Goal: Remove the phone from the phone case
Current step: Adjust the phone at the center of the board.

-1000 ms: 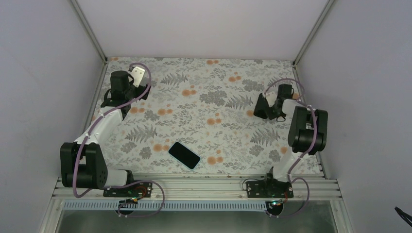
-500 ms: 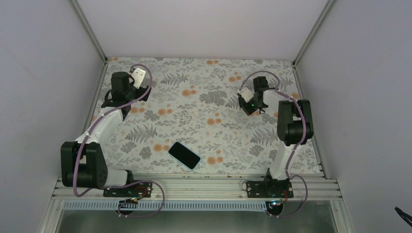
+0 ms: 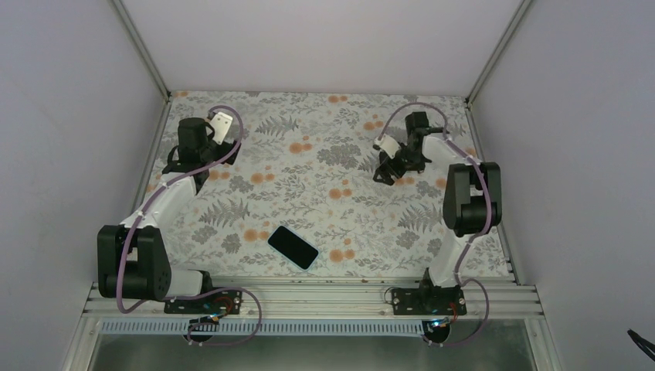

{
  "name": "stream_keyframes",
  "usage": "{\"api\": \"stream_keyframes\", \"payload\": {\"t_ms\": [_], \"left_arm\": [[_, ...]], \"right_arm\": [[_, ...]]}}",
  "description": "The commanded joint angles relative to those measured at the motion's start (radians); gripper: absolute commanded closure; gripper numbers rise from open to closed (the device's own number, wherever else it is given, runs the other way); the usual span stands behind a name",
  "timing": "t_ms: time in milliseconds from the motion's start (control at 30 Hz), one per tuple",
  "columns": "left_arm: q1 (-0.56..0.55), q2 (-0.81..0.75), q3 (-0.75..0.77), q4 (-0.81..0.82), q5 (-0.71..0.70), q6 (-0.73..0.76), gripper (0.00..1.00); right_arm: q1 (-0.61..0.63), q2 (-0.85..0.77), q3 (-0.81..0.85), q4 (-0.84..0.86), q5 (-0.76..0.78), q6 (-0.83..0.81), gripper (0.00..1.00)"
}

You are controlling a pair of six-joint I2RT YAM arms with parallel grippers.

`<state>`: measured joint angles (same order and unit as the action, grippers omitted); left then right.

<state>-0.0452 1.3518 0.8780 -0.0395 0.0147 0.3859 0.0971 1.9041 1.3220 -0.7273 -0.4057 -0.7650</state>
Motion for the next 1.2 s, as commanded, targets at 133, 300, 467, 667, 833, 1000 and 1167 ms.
{"api": "stream_keyframes", "payload": {"t_ms": [133, 300, 467, 667, 833, 1000, 1167], "left_arm": [[0.009, -0.021, -0.006, 0.031, -0.003, 0.009, 0.0], [0.008, -0.037, -0.015, 0.043, -0.031, 0.004, 0.0], [0.008, -0.035, -0.016, 0.046, -0.04, 0.003, 0.0], [0.008, -0.031, -0.025, 0.06, -0.064, -0.008, 0.0], [0.008, -0.031, -0.025, 0.06, -0.071, -0.013, 0.0], [0.008, -0.034, -0.025, 0.054, -0.071, -0.015, 0.0], [0.008, -0.034, -0.029, 0.055, -0.068, -0.015, 0.0]], "right_arm": [[-0.129, 0.173, 0.42, -0.042, 0.15, 0.105, 0.36], [-0.207, 0.361, 0.719, -0.137, 0.116, 0.201, 0.96], [-0.207, 0.378, 0.656, -0.058, 0.164, 0.208, 0.96], [-0.207, 0.369, 0.558, 0.011, 0.188, 0.217, 0.96], [-0.207, 0.397, 0.519, 0.04, 0.225, 0.214, 0.96], [-0.206, 0.396, 0.484, 0.045, 0.229, 0.21, 0.96], [-0.207, 0.367, 0.416, 0.044, 0.239, 0.18, 0.96]]}}
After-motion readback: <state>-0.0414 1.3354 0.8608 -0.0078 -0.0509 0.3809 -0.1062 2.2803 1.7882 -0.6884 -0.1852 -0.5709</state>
